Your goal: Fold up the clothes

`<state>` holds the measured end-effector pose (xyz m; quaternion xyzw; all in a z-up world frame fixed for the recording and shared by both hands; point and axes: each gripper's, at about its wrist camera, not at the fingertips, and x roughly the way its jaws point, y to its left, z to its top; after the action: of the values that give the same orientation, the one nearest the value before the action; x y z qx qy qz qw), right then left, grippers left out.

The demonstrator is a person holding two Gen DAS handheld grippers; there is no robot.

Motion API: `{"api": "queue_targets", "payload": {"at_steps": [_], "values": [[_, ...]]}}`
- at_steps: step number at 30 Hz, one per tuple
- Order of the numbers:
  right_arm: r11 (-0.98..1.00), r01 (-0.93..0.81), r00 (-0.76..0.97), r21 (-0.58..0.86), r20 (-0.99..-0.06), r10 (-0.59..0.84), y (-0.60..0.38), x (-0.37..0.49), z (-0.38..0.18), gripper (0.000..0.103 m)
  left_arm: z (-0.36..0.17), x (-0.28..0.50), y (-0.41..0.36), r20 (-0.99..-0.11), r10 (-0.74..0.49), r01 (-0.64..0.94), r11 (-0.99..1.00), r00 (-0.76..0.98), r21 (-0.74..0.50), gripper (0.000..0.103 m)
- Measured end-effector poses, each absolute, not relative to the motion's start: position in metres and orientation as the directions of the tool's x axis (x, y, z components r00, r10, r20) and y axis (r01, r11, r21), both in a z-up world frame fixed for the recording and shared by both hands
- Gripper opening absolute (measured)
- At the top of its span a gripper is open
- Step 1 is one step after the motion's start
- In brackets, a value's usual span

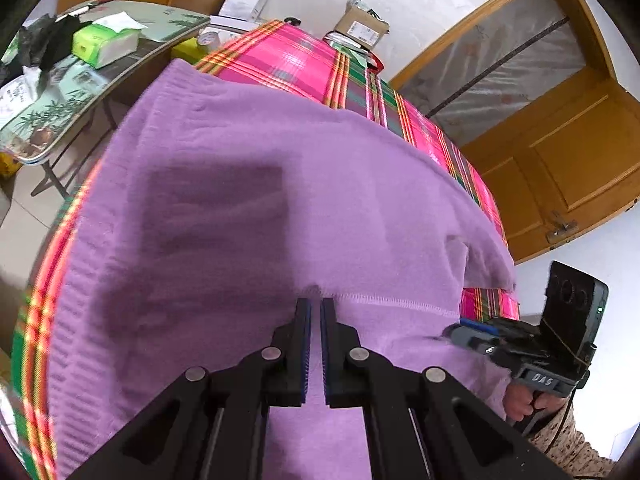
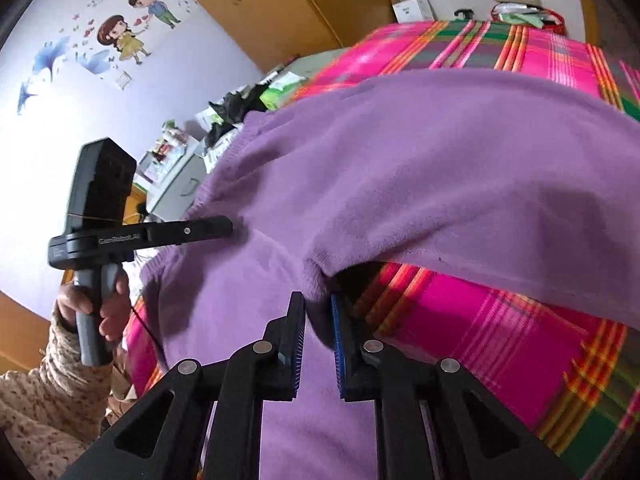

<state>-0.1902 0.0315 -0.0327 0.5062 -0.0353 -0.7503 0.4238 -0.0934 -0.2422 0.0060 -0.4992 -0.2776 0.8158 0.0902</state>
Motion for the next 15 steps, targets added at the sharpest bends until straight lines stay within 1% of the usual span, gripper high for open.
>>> {"api": "queue_targets", "payload": {"at_steps": [10,12,13,14,15], "values": [[-0.683,0.656,-0.291,0.321,-0.727,-0.622,0.102,-0.137,0.028,0.020,0.042,-0.037,-0.270,-0.776,0.370,0.166,-0.843,-0.510,-0.511,0.004],[-0.690,0.662,-0.325,0.291,-0.719,-0.615,0.119,-0.122,0.044,0.022,0.045,-0.022,-0.274,-0.777,0.369,0.174,-0.840,-0.510,-0.513,0.006],[-0.692,0.666,-0.339,0.278,-0.713,-0.614,0.127,-0.115,0.050,0.026,0.045,-0.015,-0.276,-0.780,0.367,0.180,-0.840,-0.506,-0.512,0.010],[-0.692,0.669,-0.349,0.271,-0.708,-0.614,0.133,-0.107,0.053,0.032,0.042,-0.009,-0.277,-0.790,0.358,0.193,-0.842,-0.497,-0.503,0.011],[-0.692,0.671,-0.354,0.266,-0.705,-0.614,0.138,-0.099,0.054,0.035,0.038,-0.004,-0.277,-0.802,0.344,0.209,-0.847,-0.488,-0.490,0.011]]}}
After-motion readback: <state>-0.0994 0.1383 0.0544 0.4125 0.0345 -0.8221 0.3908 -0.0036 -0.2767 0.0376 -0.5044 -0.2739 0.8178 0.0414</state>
